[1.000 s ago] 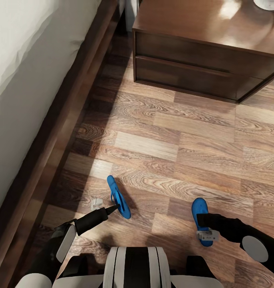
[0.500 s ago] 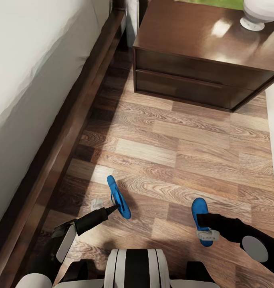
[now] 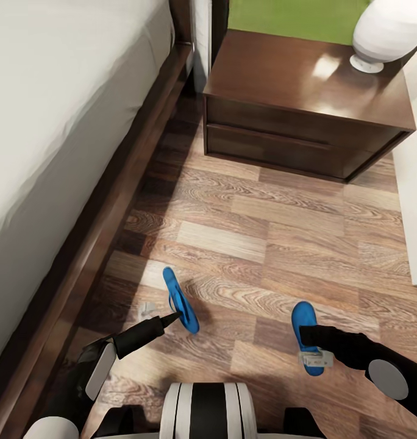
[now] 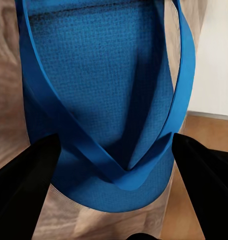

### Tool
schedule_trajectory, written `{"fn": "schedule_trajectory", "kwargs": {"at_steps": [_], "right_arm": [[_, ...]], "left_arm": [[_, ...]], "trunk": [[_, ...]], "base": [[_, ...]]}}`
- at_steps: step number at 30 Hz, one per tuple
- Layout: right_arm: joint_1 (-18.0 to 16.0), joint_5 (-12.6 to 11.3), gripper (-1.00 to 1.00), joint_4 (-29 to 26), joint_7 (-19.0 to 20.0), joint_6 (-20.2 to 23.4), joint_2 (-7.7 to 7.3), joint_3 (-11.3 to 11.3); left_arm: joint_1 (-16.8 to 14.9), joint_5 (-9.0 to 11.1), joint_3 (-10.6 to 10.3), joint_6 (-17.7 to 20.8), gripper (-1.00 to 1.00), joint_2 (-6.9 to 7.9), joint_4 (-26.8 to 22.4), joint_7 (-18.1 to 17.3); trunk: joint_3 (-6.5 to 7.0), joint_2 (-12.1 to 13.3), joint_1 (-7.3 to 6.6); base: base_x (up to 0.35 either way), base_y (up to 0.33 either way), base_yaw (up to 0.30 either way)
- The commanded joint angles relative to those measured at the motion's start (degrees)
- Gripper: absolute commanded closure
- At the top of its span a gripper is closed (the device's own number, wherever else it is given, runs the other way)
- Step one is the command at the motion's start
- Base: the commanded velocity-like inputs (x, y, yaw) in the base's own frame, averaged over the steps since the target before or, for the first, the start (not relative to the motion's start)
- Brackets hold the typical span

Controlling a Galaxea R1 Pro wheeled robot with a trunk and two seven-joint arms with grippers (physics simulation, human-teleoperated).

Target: In the bedroom, move the book from the bed onto either nightstand, and place the two sandals side by side next to the bed.

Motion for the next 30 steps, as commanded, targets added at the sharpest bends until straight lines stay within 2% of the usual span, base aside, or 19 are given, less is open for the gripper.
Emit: {"fn": "schedule_trajectory", "kwargs": {"at_steps": [1,3,8,11,12,13,15,17,22,25,30], "right_arm": [[-0.1,0.2,1.0,-0.1,0.1,-0.2,-0.04,0.2],[-0.1,0.1,1.0,-0.1,0.1,0.1,-0.04,-0.1],[-0.1,-0.1,1.0,0.2,0.1,3.9,-0.04,-1.3],[-0.1,-0.4,1.0,1.9,0.1,5.0,-0.04,-4.3],[-0.1,-0.7,1.0,3.0,0.1,5.3,0.02,-6.8],[-0.1,-1.1,1.0,3.7,0.1,5.4,0.09,-8.3],[-0.1,-2.1,1.0,4.7,0.1,5.4,0.15,-10.0],[-0.1,-4.3,1.0,5.7,0.0,5.4,0.19,-11.1],[-0.1,-12.8,1.0,6.4,-0.2,5.5,0.28,-11.8],[-0.1,-14.4,1.0,6.5,-0.2,5.6,0.42,-11.8],[-0.1,-15.1,1.0,6.5,-0.1,5.6,0.52,-11.8]], "left_arm": [[0.0,0.3,0.0,0.4,1.0,0.0,0.0,-0.1],[0.0,0.3,0.0,0.4,1.0,0.0,0.0,-0.1],[0.0,0.3,0.0,0.4,1.0,0.0,0.0,-0.1],[0.0,0.3,0.0,0.4,1.0,0.0,0.0,-0.1],[0.0,0.3,0.0,0.4,1.0,0.0,0.0,-0.1],[0.0,0.2,0.0,0.4,1.0,0.0,0.0,-0.1],[0.0,0.2,0.0,0.4,1.0,0.0,0.0,-0.1],[0.0,0.3,0.0,0.4,1.0,0.0,0.0,-0.1],[0.0,0.3,0.0,0.4,1.0,0.0,0.0,-0.1],[0.0,0.3,0.0,0.4,1.0,0.0,0.0,-0.1],[0.0,0.3,0.0,0.4,1.0,0.0,0.0,-0.1]], "trunk": [[0.2,0.0,-0.03],[0.64,0.0,-0.08],[1.75,0.1,-0.21],[2.41,0.1,-0.29],[2.63,0.1,-0.31],[2.86,0.2,-0.34],[3.3,0.2,-0.39],[3.74,0.2,-0.44],[4.85,0.3,-0.57],[5.51,0.3,-0.65],[6.62,0.4,-0.78]], "base": [[0.0,0.0,0.0],[0.0,0.0,0.0],[0.0,0.0,0.0],[0.0,0.0,0.0],[0.0,0.0,0.0],[0.0,0.0,0.0],[0.0,0.0,0.0],[0.0,0.0,0.0],[0.0,0.0,0.0],[0.0,0.0,0.0],[0.0,0.0,0.0]]}}
